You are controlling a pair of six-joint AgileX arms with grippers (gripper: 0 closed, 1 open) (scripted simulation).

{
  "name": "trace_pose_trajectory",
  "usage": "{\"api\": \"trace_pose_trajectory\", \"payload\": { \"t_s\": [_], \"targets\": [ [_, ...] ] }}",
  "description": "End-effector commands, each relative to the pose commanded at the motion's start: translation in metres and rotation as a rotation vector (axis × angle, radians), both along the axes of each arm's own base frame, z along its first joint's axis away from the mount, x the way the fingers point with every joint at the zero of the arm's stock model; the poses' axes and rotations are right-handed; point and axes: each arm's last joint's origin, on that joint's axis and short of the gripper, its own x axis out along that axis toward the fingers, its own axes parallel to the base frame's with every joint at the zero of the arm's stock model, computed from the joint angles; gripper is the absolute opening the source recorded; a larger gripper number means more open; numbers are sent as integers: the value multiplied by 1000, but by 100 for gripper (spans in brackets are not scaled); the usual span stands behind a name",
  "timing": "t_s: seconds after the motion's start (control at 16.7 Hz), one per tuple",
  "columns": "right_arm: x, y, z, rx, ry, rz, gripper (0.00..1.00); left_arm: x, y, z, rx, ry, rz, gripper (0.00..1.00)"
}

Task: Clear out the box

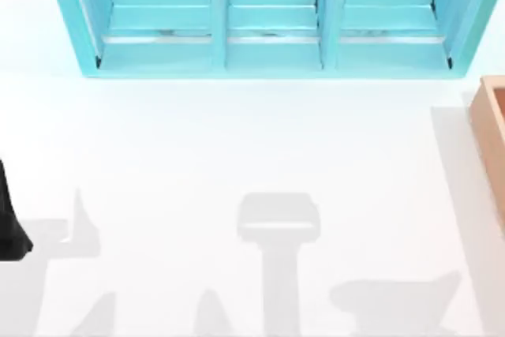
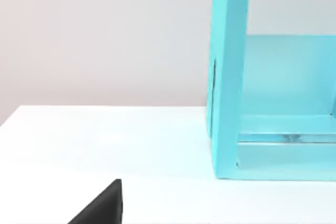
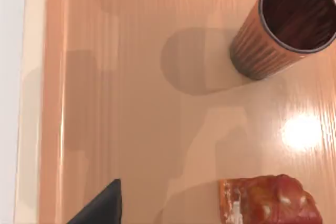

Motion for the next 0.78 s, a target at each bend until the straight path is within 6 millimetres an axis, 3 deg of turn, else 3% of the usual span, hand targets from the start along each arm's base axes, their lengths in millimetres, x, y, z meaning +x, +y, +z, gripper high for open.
{"api": "trace_pose_trajectory", "payload": {
  "t_s": [0.24,0.48,0.78],
  "targets": [
    [38,-27,10,41,262,-39,100,0,0,0,0,0,0,100],
    [69,-48,2,102,487,-22,100,0,0,0,0,0,0,100],
    [80,-56,-8,147,613,-2,100,0,0,0,0,0,0,100]
  ]
}}
